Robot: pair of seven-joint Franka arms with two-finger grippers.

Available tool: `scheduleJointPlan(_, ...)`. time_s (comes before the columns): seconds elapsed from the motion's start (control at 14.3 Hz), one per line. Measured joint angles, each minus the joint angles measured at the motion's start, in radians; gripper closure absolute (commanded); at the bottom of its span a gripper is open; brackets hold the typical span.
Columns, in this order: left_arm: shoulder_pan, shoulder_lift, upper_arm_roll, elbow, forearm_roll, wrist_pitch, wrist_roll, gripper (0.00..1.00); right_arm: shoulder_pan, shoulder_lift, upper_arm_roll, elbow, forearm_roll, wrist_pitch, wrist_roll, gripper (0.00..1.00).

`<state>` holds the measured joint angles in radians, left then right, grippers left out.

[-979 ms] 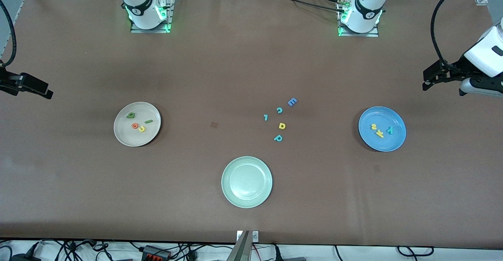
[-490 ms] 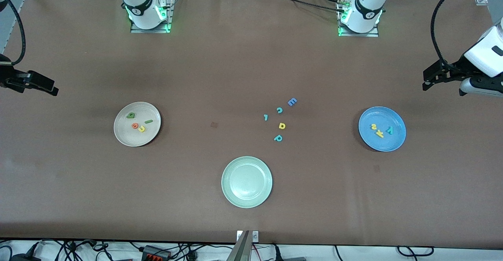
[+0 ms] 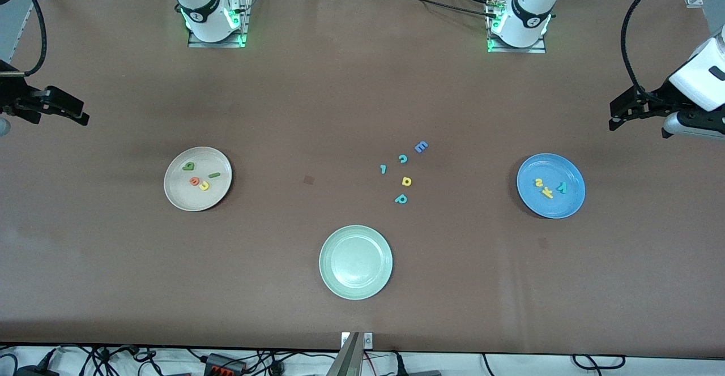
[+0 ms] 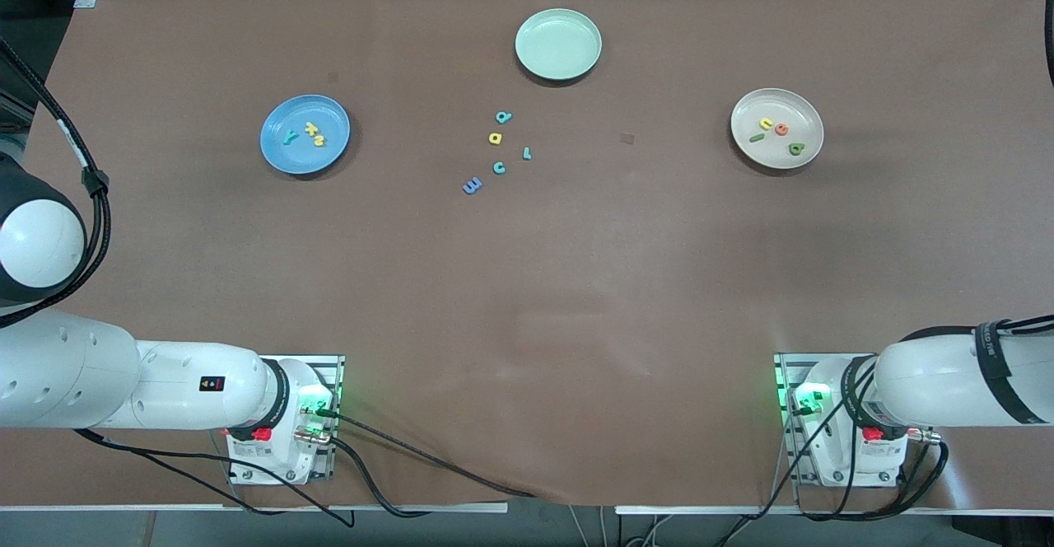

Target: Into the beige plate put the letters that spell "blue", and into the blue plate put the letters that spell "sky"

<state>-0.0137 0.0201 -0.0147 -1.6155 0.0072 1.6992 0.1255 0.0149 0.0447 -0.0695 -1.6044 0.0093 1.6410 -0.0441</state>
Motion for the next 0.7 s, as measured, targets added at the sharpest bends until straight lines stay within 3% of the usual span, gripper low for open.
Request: scheduleJointPlan(0.7,0.0,0.0,0.0,0.0,0.0,0.0,0.0,0.0,0.028,0.0,0.0,-0.005,-0.039,0.001,-0.004,0.0)
